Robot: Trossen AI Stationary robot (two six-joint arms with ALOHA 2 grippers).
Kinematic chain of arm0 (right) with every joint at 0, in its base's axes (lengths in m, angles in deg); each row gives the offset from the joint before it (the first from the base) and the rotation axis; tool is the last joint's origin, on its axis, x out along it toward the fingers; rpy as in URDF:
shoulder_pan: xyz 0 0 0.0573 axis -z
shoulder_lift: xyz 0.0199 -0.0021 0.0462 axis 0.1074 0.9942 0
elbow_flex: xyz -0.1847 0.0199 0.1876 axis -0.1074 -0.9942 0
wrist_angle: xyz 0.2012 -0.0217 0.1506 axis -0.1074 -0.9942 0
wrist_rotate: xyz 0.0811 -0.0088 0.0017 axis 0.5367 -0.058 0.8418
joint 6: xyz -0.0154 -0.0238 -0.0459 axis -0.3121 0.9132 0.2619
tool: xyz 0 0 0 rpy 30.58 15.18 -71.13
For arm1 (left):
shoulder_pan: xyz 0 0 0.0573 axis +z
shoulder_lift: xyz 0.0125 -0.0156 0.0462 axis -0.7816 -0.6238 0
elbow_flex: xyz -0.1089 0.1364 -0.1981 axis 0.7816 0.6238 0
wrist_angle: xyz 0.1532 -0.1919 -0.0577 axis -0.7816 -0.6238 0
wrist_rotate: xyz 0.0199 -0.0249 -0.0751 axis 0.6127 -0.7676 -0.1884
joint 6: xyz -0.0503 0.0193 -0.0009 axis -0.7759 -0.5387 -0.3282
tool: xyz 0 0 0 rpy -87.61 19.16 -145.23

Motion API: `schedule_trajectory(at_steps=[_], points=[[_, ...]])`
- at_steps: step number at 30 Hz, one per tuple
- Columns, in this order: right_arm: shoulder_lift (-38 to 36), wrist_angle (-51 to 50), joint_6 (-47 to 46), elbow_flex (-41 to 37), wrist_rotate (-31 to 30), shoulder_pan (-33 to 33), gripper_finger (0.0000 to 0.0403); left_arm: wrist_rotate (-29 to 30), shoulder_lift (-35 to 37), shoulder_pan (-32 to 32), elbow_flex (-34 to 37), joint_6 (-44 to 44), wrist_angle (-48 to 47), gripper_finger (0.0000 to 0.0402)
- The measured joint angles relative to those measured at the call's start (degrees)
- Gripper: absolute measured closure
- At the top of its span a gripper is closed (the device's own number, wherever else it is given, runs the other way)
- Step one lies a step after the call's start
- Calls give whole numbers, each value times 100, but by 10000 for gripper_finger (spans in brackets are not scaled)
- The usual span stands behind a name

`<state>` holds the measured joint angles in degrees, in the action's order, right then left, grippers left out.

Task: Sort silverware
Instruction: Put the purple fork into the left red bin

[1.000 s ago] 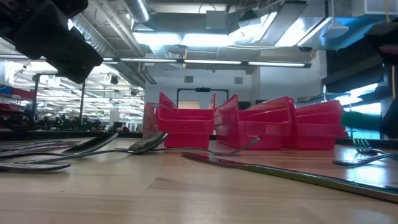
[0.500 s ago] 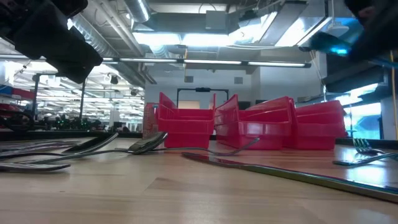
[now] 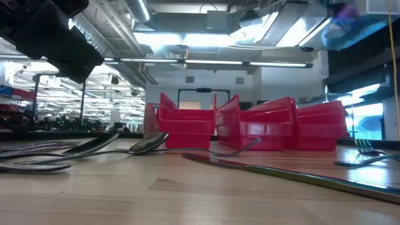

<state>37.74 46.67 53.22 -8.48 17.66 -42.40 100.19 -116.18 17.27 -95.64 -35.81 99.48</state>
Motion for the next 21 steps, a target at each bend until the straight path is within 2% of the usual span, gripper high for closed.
schedule_trajectory(at_steps=[3,9,16,18,21], points=[[26,782,459,-2,639,479,403,396,9,4,0,44,627,402],[42,2187,860,-44,1727,1347,403,444,9,4,0,1064,1813,402],[186,2933,702,-46,2176,1845,403,523,13,46,-342,3456,2840,402],[285,3125,697,-44,2366,1907,403,516,11,184,-438,3762,3055,402],[463,3200,653,-44,2402,1932,403,415,13,435,-538,3735,3261,395]])
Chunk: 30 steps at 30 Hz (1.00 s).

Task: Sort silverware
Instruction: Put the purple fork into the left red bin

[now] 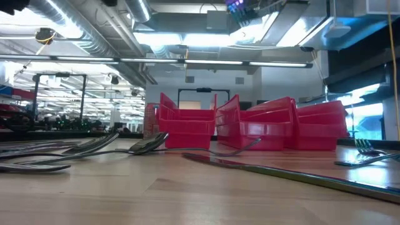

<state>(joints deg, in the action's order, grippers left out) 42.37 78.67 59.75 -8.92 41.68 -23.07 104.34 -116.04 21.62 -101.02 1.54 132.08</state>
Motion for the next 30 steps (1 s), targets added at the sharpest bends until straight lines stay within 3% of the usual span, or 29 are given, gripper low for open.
schedule_trajectory(at_steps=[8,15,30], points=[[135,78,167,-2,209,107,403,-518,-2,580,-70,18,-75,338],[166,89,270,-2,840,324,403,-828,-2,937,-72,19,-61,300],[177,76,784,-2,1451,846,403,-939,-39,1359,-74,-777,-246,292]])
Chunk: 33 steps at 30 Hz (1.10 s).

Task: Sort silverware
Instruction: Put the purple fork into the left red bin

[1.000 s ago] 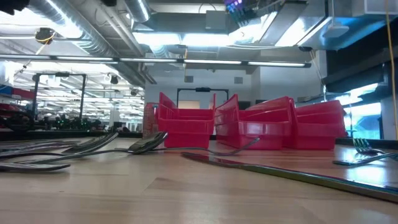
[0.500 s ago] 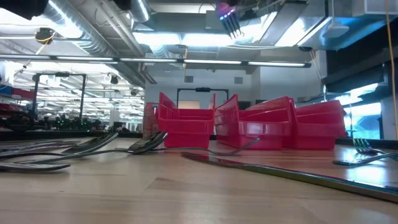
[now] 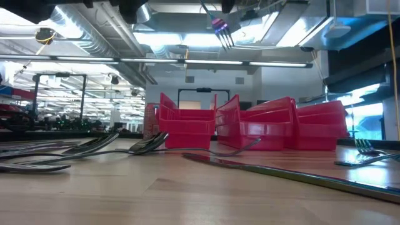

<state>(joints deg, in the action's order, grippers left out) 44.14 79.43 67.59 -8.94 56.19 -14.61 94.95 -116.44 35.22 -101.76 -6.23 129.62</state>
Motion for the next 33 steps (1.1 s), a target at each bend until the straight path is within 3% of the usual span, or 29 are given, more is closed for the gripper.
schedule_trajectory(at_steps=[33], points=[[195,-170,177,0,338,402,403,-287,4,393,0,-76,-140,292]])
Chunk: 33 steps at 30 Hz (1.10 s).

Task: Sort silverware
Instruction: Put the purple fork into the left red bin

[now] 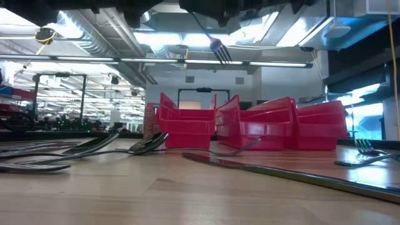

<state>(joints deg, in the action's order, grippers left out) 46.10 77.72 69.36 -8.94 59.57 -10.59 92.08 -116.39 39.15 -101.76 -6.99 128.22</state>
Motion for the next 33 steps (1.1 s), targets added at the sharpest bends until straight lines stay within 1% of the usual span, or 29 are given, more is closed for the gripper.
schedule_trajectory(at_steps=[7,11,23,25,31,33], points=[[1,45,0,2,103,46,403,-2,0,0,0,-44,-104,292],[50,29,-3,0,103,46,403,-8,0,79,0,-329,-134,292],[49,74,-13,2,103,48,403,-317,0,223,0,-421,-147,294],[49,81,-16,2,103,47,403,-329,0,226,0,-498,-148,306],[49,85,-17,1,101,48,403,-649,0,295,0,-623,-185,378],[49,90,-15,2,102,48,403,-680,0,295,0,-609,-161,393]])
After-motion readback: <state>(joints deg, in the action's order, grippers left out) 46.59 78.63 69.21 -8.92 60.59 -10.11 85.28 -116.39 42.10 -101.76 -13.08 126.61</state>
